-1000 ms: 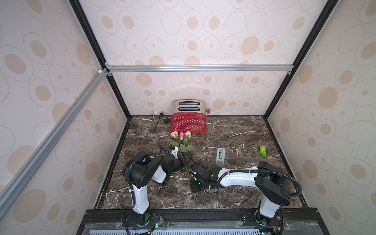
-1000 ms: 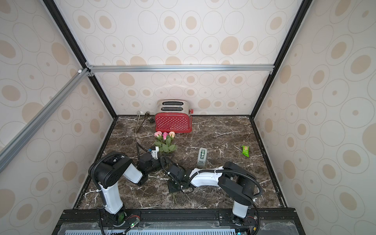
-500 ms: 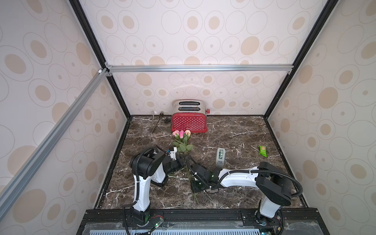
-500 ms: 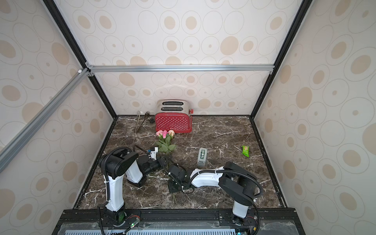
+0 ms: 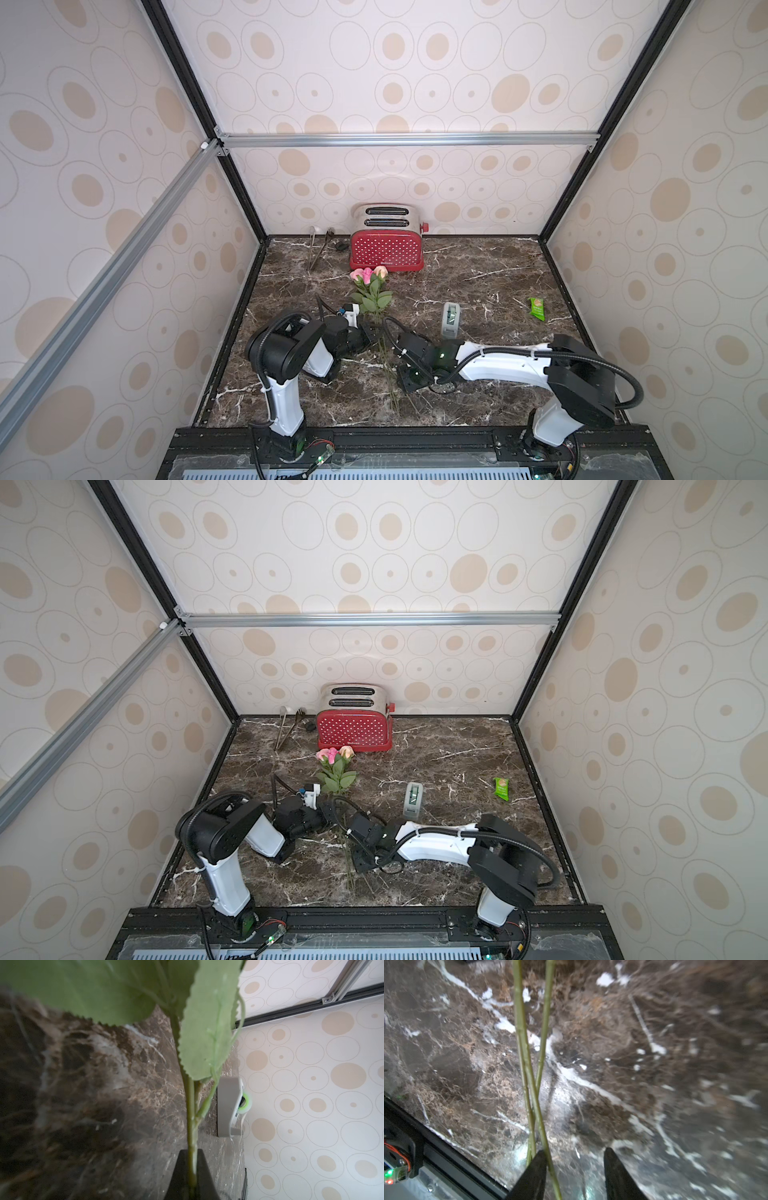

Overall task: Wrap bouquets with tape
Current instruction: Pick up the unwrapped bouquet from the center of the board.

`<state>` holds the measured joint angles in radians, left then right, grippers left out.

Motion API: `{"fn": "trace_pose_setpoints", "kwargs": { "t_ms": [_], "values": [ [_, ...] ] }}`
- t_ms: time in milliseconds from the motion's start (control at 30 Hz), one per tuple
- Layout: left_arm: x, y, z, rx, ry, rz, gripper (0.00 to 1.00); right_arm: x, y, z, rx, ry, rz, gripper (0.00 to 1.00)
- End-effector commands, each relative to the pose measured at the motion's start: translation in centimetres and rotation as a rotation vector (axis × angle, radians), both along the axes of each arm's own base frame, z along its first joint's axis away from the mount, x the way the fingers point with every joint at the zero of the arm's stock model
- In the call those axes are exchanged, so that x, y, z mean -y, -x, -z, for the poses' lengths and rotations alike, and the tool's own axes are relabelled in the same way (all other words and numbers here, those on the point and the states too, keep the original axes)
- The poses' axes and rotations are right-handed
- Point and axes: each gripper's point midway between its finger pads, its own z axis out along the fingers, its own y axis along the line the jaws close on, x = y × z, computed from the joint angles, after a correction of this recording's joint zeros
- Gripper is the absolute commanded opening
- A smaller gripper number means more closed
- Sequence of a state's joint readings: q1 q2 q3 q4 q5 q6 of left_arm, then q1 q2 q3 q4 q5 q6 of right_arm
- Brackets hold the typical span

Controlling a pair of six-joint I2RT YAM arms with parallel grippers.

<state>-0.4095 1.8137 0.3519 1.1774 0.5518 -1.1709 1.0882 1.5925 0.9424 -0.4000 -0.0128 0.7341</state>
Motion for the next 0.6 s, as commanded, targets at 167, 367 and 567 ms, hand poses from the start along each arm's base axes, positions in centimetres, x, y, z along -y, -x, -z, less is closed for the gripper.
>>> {"fn": "trace_pose_setpoints", "kwargs": {
  "t_ms": [167,367,567],
  "values": [
    [-0.7,-1.3,-6.9,0.140,-0.063,-0.036,0.00,-0.1,-5.4,-9.8,0.225,-0.246,0.077,0.70],
    [-1.2,-1.8,-11.2,0.195,-0.063,-0.092,0.00,-3.8,-6.9,-13.1,0.261,-0.311,0.003,0.73],
    [-1.5,-1.9,-14.0,0.225,-0.066,-0.120,0.00,-6.8,-7.4,-12.8,0.250,-0.325,-0.050,0.73]
  ]
}}
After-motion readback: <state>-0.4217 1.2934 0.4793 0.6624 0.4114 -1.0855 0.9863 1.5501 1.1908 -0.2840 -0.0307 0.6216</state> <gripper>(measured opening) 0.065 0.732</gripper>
